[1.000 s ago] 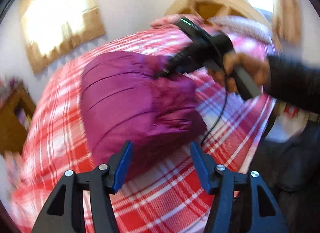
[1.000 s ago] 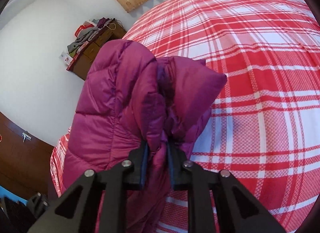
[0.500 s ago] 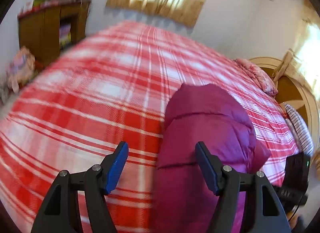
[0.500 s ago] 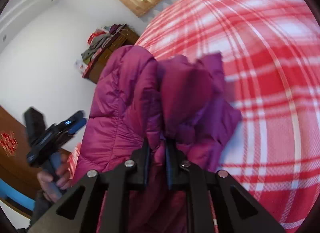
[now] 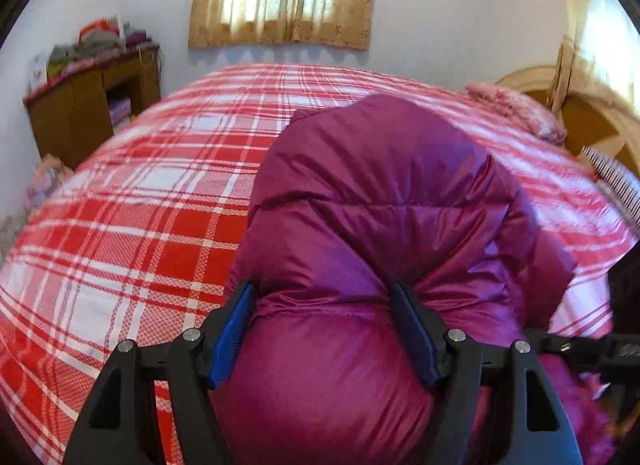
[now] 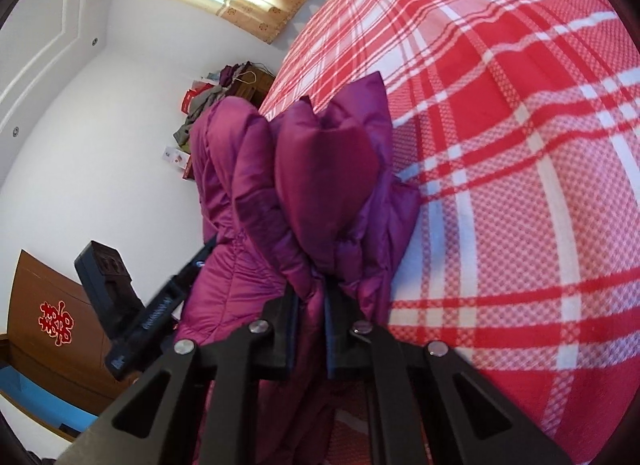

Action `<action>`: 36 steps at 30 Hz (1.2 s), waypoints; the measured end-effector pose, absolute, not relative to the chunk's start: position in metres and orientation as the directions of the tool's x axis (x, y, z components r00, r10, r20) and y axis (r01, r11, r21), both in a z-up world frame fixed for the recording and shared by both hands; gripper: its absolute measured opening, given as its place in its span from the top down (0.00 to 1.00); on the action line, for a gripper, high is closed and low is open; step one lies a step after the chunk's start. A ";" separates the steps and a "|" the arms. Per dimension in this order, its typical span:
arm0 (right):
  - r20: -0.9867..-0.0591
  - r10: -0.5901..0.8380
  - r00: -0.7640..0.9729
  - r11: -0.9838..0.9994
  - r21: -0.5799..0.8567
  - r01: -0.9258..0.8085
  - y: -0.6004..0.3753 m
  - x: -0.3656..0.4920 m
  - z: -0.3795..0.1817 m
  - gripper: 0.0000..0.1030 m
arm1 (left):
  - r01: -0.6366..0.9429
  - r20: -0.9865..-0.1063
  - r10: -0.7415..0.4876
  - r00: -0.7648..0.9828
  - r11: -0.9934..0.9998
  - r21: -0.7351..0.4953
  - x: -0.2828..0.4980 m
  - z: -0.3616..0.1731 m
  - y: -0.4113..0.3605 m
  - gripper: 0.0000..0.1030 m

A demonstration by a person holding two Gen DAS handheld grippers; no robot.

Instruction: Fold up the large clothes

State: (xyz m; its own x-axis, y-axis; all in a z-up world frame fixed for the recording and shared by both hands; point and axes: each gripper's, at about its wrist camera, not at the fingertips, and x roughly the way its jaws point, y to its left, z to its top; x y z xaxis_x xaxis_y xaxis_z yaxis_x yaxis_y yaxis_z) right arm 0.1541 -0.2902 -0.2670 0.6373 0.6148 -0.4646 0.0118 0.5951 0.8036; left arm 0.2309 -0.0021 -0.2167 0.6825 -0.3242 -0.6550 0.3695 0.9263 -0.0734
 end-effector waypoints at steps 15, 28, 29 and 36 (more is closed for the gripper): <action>-0.601 0.265 0.754 0.914 0.405 0.002 -0.259 0.145 -0.153 0.77 | 0.332 -0.666 -0.230 0.709 0.943 0.027 0.234 -0.223 -0.014 0.26; -0.709 0.134 0.692 0.936 0.320 0.146 -0.249 0.190 -0.229 0.85 | 0.362 -0.755 -0.221 0.617 0.932 0.024 0.248 -0.208 -0.015 0.26; -0.704 0.148 0.695 0.935 0.329 0.135 -0.252 0.188 -0.230 0.85 | 0.375 -0.762 -0.241 0.601 0.927 0.003 0.253 -0.199 -0.012 0.26; -0.675 0.124 0.727 0.953 0.286 0.103 -0.241 0.184 -0.231 0.85 | 0.349 -0.742 -0.198 0.641 0.936 0.052 0.313 -0.176 -0.023 0.26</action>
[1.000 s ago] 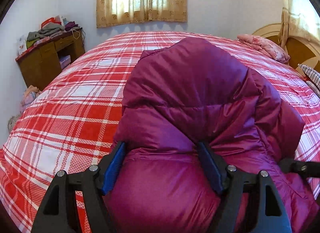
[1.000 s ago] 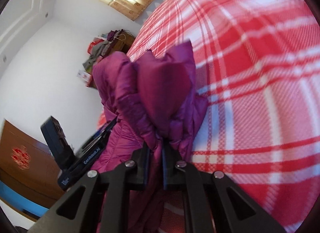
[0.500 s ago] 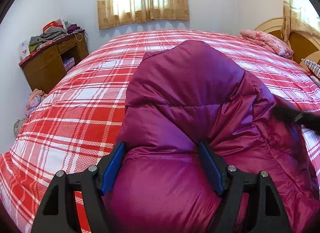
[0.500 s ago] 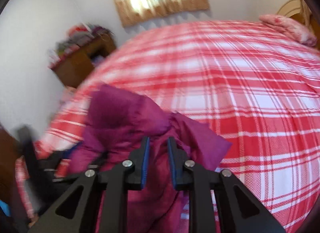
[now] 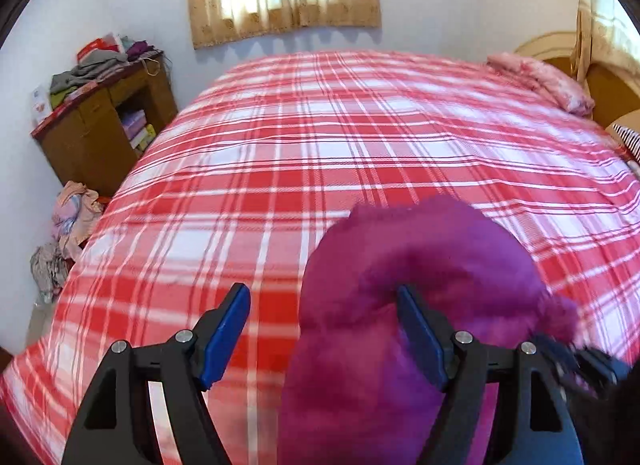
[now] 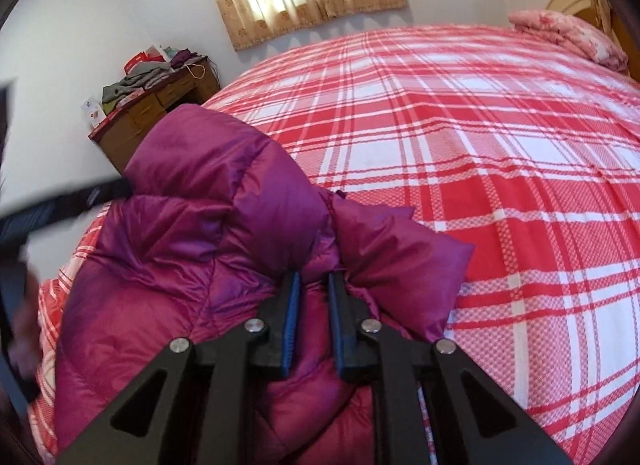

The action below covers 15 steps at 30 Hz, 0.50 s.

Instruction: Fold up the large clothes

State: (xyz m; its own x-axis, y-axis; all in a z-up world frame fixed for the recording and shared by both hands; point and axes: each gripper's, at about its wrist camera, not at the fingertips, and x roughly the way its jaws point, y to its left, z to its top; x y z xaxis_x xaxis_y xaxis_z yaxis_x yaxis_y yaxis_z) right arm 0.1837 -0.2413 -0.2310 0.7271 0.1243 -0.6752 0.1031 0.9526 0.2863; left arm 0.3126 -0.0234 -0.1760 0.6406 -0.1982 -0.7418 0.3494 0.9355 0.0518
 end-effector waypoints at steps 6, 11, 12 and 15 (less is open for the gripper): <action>-0.662 0.136 0.737 0.946 0.308 0.103 -0.244 0.183 -0.234 0.86 | 0.331 -0.779 -0.196 0.596 0.943 0.016 0.339 -0.217 -0.036 0.26; -0.642 0.145 0.753 0.941 0.325 0.096 -0.244 0.182 -0.237 0.86 | 0.283 -0.767 -0.167 0.619 0.959 0.020 0.337 -0.230 -0.037 0.21; -0.641 0.138 0.755 0.943 0.318 0.098 -0.243 0.183 -0.237 0.86 | 0.281 -0.765 -0.151 0.627 0.959 0.040 0.336 -0.231 -0.040 0.20; -0.642 0.135 0.754 0.944 0.316 0.100 -0.241 0.183 -0.237 0.86 | 0.270 -0.756 -0.122 0.643 0.960 0.075 0.334 -0.231 -0.043 0.18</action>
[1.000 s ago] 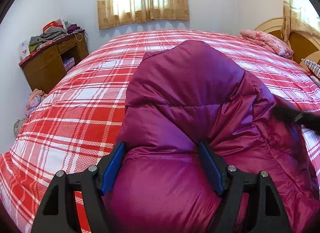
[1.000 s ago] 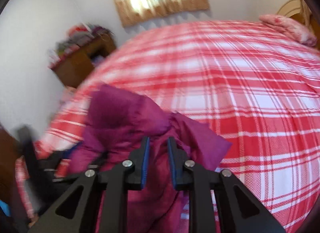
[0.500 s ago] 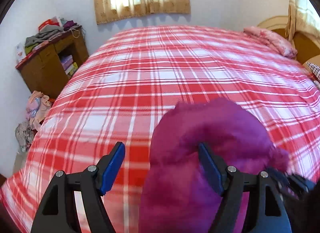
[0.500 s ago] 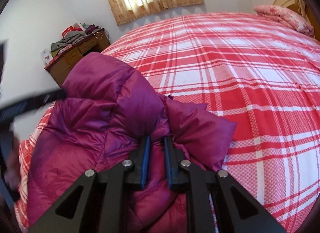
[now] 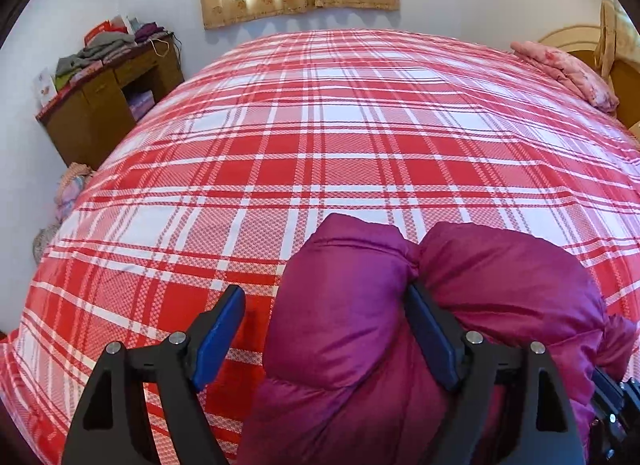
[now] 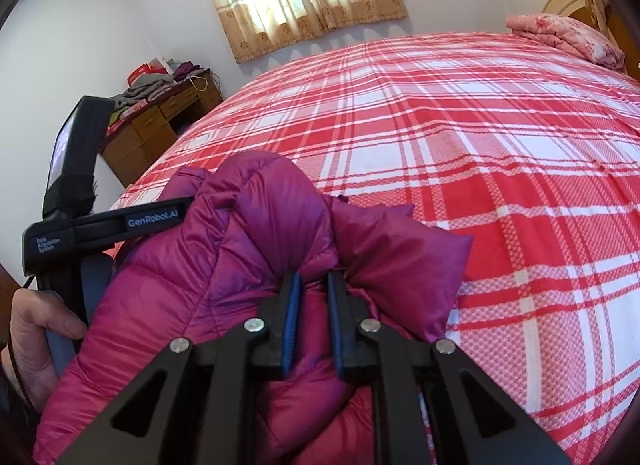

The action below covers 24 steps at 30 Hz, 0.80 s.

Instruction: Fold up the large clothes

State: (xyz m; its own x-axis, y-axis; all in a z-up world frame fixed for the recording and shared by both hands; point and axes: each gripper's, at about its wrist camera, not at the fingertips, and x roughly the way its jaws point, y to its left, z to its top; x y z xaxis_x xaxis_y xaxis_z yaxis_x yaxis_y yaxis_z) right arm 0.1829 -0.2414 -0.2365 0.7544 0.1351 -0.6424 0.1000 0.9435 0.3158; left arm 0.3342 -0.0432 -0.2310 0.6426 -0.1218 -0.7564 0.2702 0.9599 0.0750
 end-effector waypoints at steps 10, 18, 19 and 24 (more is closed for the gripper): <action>-0.650 0.244 0.719 0.891 0.443 0.098 -0.269 0.164 -0.212 0.52 | 0.278 -0.823 -0.225 0.521 0.957 -0.086 0.304 -0.201 0.016 0.10; -0.573 0.334 0.749 0.769 0.624 0.135 -0.300 0.102 -0.201 0.21 | 0.271 -0.787 -0.450 0.423 0.891 -0.364 0.272 -0.208 0.079 0.10; -0.577 0.356 0.735 0.754 0.642 0.138 -0.298 0.104 -0.207 0.21 | 0.278 -0.783 -0.479 0.398 0.876 -0.394 0.271 -0.214 0.076 0.10; -0.627 0.421 0.655 0.759 0.640 0.124 -0.273 0.124 -0.231 0.21 | 0.275 -0.698 -0.641 0.320 0.768 -0.579 0.263 -0.235 0.064 0.10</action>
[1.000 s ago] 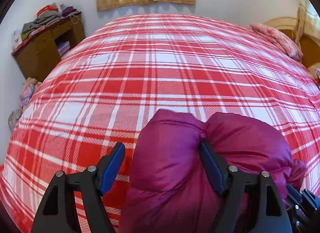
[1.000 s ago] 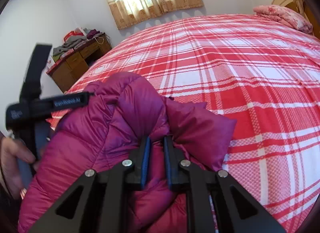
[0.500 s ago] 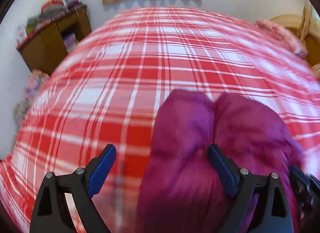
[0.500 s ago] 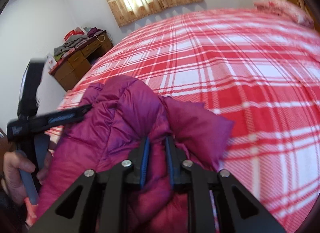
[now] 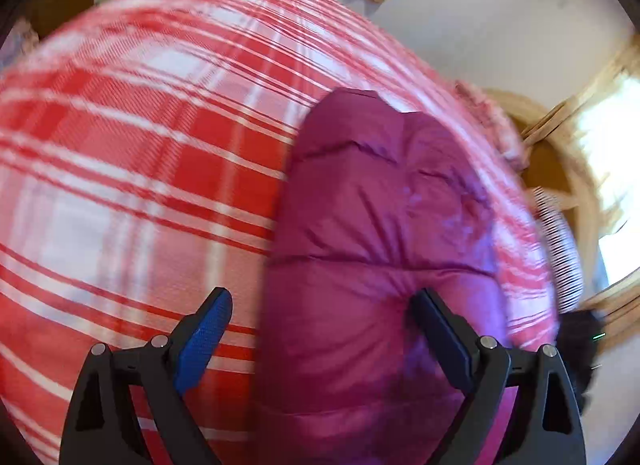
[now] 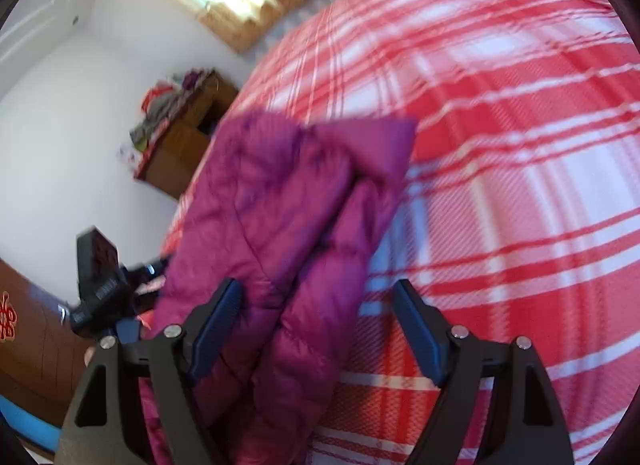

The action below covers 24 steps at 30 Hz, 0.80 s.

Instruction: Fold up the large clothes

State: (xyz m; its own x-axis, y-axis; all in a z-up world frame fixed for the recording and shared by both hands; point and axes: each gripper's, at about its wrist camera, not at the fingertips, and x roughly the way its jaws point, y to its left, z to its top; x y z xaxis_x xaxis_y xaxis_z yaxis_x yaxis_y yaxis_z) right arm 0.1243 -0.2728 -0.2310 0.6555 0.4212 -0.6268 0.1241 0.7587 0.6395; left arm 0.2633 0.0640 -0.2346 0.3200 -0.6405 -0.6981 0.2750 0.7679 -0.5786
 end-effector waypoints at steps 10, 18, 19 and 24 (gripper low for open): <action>-0.609 0.451 0.652 0.769 0.637 0.063 -0.252 0.149 -0.237 0.27 | 0.375 -0.697 -0.636 0.331 0.767 -0.521 0.253 -0.235 0.021 0.05; -0.678 0.454 0.578 0.851 0.522 -0.056 -0.213 0.162 -0.222 0.67 | 0.393 -0.675 -0.602 0.425 0.795 -0.462 0.213 -0.219 0.014 0.23; -0.680 0.451 0.578 0.859 0.508 -0.071 -0.209 0.158 -0.220 0.69 | 0.384 -0.662 -0.602 0.446 0.797 -0.466 0.203 -0.217 0.021 0.25; -0.666 0.474 0.577 0.867 0.466 -0.175 -0.186 0.153 -0.198 0.73 | 0.335 -0.598 -0.595 0.537 0.801 -0.496 0.177 -0.195 0.056 0.33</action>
